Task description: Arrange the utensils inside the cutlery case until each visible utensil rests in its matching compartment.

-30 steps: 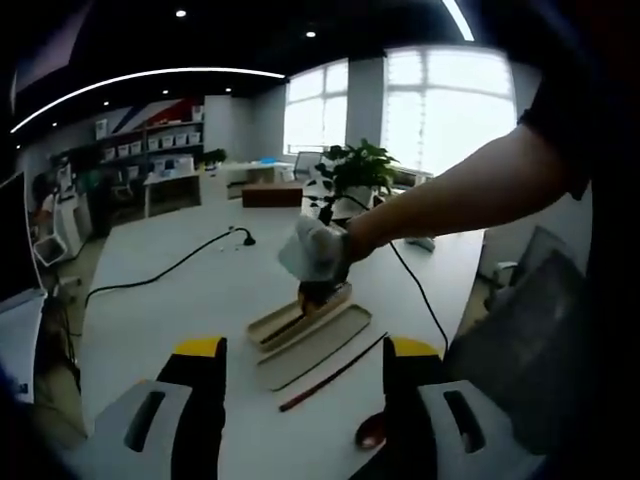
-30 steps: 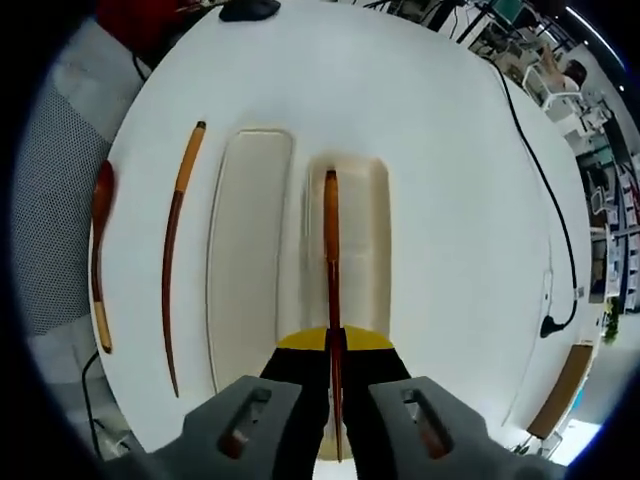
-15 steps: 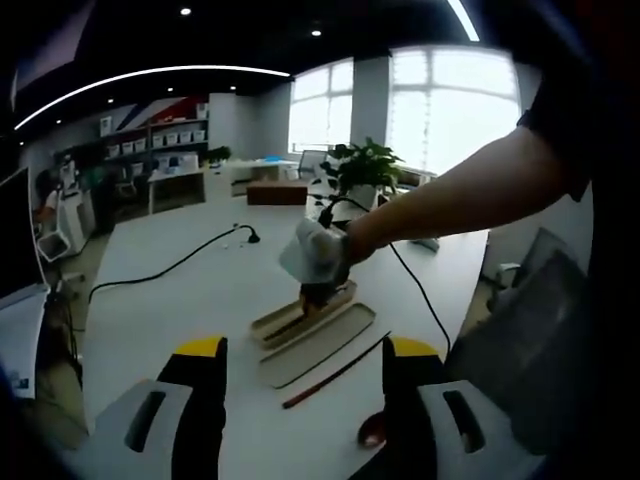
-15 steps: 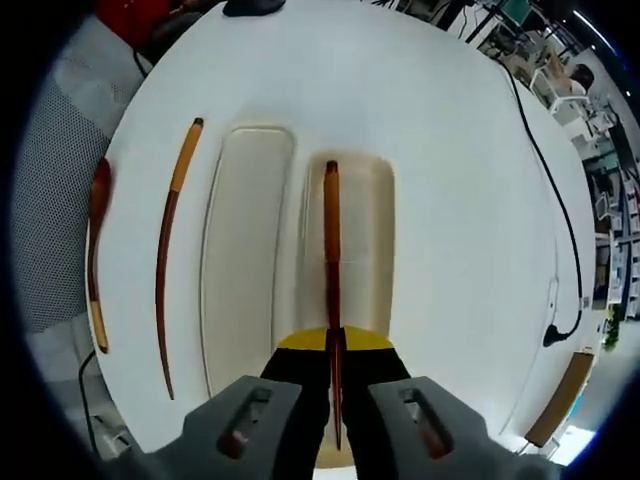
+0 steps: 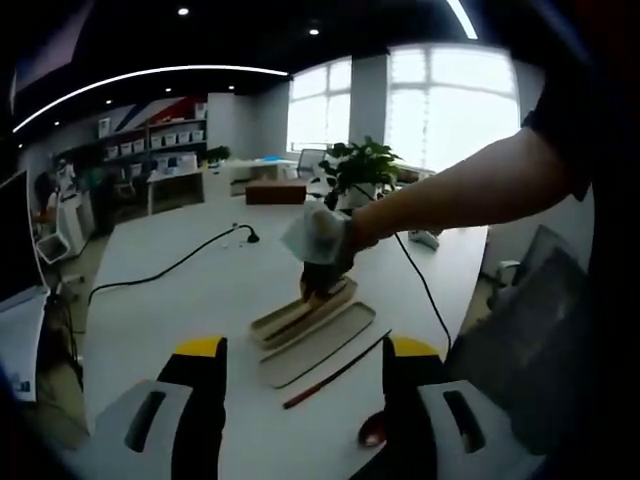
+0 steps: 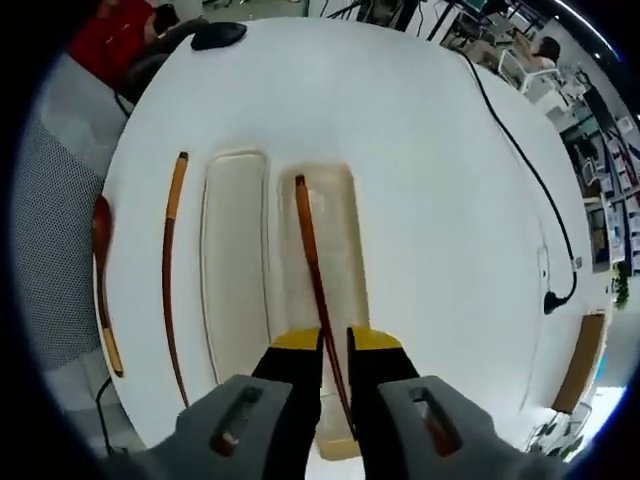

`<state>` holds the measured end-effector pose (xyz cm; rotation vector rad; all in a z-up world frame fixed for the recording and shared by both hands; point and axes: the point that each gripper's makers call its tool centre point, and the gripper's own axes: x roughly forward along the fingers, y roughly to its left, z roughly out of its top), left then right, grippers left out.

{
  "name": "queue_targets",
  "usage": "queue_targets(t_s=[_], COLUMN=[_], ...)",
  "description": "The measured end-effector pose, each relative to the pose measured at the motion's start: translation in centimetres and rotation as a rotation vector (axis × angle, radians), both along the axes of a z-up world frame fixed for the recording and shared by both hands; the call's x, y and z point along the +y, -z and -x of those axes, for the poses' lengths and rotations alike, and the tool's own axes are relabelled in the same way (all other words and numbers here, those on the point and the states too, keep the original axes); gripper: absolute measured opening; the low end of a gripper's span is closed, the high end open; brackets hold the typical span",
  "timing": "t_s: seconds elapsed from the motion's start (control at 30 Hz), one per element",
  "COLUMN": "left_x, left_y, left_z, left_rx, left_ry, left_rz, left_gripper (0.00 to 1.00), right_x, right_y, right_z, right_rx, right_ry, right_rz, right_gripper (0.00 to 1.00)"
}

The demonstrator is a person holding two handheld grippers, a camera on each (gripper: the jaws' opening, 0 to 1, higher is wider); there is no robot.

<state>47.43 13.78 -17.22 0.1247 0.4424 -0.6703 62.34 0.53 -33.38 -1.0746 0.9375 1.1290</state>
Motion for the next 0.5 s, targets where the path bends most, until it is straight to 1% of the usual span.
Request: queue_targets(t_s=[0.1,0.13,0.17,0.27,0.3,0.43,0.5], left_x=[0.0,-0.1,-0.1,-0.3,-0.4,-0.4,-0.4], left_y=[-0.1,-0.1,-0.1,0.1,0.1,0.1,0.1], left_z=[-0.1,0.0,0.0,0.2,0.2,0.3,0.3], left_rx=[-0.005,-0.004,-0.003,0.006,-0.001,-0.002,-0.004], left_ry=[0.001,0.002,0.005,0.016,0.018,0.02,0.023], left_rz=[0.0,0.0,0.001,-0.005,-0.011,-0.013,-0.017], left_gripper=[0.65,0.65,0.65,0.66,0.66,0.66,0.66], right_x=[-0.4,-0.2,-0.2,-1.1,-1.2,-1.8,-1.9], right_y=[-0.5,-0.5,-0.6,-0.7,-0.8,-0.9,-1.0], right_z=[0.6,1.2,1.4,1.7,1.8,2.7,3.1], right_rx=[0.008,0.035,0.044,0.028,0.022,0.03,0.033], right_ry=[0.021,0.06,0.074,0.096,0.106,0.137,0.147], right_rz=[-0.023,-0.065,-0.08,-0.08,-0.085,-0.098,-0.107], right_gripper=[0.12,0.14,0.15,0.15,0.16,0.18,0.18])
